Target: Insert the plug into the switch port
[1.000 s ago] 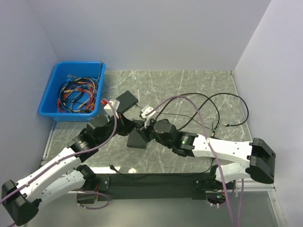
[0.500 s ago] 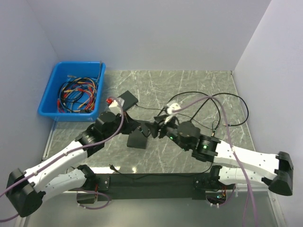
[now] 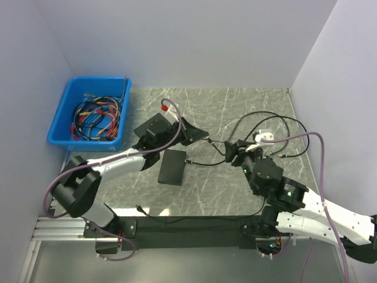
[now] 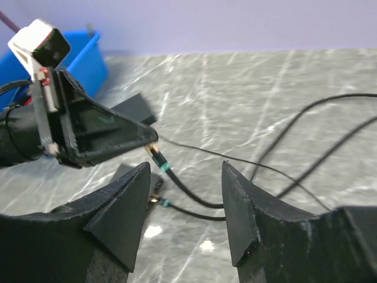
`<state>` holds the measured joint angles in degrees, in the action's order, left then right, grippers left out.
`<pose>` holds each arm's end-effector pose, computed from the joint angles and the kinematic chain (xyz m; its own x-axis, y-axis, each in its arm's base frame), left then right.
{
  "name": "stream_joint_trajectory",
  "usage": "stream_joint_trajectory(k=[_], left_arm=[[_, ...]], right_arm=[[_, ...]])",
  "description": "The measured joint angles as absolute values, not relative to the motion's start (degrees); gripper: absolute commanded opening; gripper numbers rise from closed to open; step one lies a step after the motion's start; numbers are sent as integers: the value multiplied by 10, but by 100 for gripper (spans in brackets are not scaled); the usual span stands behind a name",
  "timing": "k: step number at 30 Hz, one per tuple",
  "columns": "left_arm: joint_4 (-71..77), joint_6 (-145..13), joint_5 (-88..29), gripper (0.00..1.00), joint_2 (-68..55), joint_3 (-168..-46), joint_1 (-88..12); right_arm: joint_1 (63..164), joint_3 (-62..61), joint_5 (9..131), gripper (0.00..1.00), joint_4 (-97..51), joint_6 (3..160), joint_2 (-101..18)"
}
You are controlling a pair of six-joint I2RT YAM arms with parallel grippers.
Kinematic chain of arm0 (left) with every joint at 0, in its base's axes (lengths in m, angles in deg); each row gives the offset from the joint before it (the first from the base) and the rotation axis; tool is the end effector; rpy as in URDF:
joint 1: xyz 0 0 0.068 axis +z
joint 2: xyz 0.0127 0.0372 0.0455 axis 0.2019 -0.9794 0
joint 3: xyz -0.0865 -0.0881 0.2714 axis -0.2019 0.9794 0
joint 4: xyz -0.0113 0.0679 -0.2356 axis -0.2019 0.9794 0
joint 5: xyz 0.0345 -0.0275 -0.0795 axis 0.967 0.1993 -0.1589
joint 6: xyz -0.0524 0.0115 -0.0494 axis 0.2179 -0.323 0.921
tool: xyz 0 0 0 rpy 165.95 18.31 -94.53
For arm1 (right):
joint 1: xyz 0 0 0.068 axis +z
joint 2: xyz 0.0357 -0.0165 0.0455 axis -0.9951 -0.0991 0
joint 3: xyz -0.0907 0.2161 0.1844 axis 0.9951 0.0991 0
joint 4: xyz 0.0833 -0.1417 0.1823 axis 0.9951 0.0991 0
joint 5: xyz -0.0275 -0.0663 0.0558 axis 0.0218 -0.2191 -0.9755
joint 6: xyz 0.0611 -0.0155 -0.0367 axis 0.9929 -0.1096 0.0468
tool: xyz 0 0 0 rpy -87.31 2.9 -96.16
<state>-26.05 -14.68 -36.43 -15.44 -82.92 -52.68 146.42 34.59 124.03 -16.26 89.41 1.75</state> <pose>0.2489 -0.2379 0.3016 -0.7750 -0.4661 -0.4268 0.3100 0.3082 -0.8994 0.0997 0.0946 0.3554 -0.0999 0.1871 -0.9772 -0.2559 0.9443 0.2069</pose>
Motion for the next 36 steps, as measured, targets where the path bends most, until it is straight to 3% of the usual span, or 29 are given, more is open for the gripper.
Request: stream_joint_trajectory(k=[7,9,23,36], left_arm=[[-347,-89,-394,1,-192,-821,-526],[-341,-85,-389,1,-187,-800,-526],[-89,-125,-295,1,-109,-783,-517],[-63,-139,-310,1,-97,-718,-457]], right_arm=[[1462,346,1237,56,-148,899,62],[1462,349,1214,50,-156,903,45],[1462,407,1039,42,-232,911,-133],[1411,375,926,40,-287,894,-252]])
